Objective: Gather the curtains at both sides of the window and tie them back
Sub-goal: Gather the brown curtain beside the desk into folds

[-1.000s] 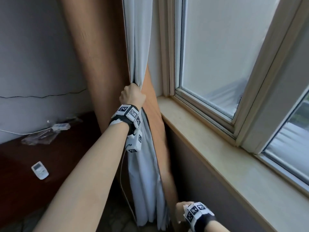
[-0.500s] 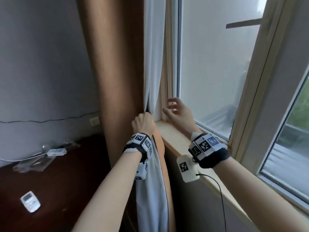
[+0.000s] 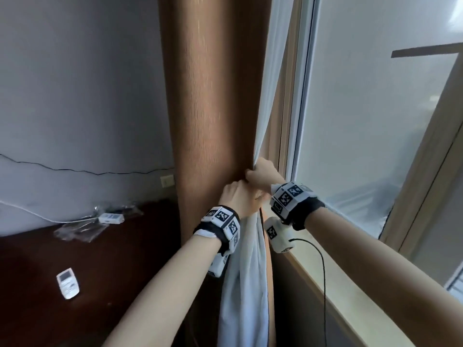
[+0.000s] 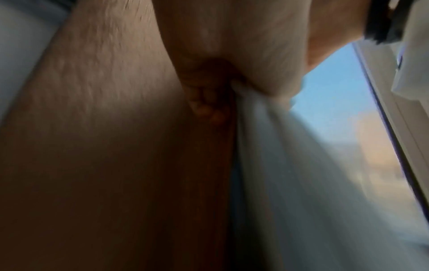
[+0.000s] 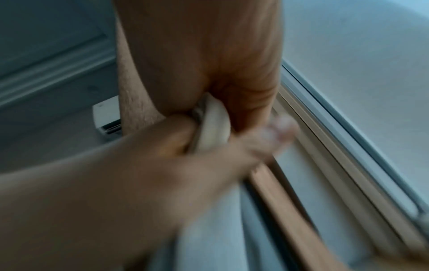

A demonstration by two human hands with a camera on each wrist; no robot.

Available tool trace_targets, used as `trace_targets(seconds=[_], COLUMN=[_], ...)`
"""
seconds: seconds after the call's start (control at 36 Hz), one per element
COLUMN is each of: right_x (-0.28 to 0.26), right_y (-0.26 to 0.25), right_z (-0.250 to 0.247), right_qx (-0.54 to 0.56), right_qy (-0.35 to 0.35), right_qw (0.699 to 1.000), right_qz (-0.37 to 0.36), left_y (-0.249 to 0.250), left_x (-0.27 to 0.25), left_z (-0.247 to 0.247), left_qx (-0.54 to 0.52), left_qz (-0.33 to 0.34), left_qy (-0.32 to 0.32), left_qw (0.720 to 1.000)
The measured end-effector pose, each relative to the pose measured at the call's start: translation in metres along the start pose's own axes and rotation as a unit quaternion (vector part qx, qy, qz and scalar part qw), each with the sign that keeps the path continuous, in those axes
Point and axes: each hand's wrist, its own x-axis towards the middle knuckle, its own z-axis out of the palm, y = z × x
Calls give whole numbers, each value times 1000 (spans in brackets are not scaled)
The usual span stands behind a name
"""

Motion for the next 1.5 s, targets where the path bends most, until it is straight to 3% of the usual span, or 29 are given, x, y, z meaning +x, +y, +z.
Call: trace_targets(seconds=[0.08,0.22,0.33,0.44,0.5,0.56,0.78,0.89,1.03,1.08,1.11,1.14,1.19,1.25,1.28,1.36,1.5], right_x=[4,13,17,20,21,22,28,30,33,33,33,34,34,33,32,27,21], right_y=[8,20,27,34,38,43,50,49,49,51,52,54,56,57,56,53,56], right_z=[-7,-8,-10,-14,-16,-19,-24,-25,-24,-23,-23,-23,-23,-22,-22,-19,-19], right_qx=[-2,-6,8,10,16,27,5,-1,-16,-12,-10,-11,-16,-18,-17,-2,17], right_qy=[-21,-42,-47,-48,-49,-46,-58,-45,-37,-33,-29,-25,-17,-11,-11,-15,-7], right_qw=[1000,998,997,997,997,997,996,997,997,997,998,998,998,998,998,998,999], right_qz=[-23,-43,-54,-60,-61,-56,-63,-69,-72,-67,-64,-62,-65,-66,-65,-61,-46], left_y=[-12,-24,-20,-10,-5,-3,-30,-50,-67,-58,-51,-43,-30,-23,-19,-7,-5], left_x=[2,1,-5,-16,-20,-23,-34,-42,-53,-64,-72,-80,-90,-91,-88,-74,-69], left_z=[-3,0,4,27,38,46,58,51,56,65,71,77,93,108,115,128,145], left_qx=[85,221,280,295,307,308,164,115,49,-11,-76,-155,-284,-342,-346,-346,-367], left_qz=[75,174,229,258,235,210,118,98,125,121,85,23,-115,-224,-260,-261,-283], left_qy=[-17,-65,-147,-272,-320,-312,-147,-101,-41,-7,9,28,106,156,146,85,2], left_qw=[993,957,921,879,865,874,968,983,990,993,993,987,946,899,890,897,886])
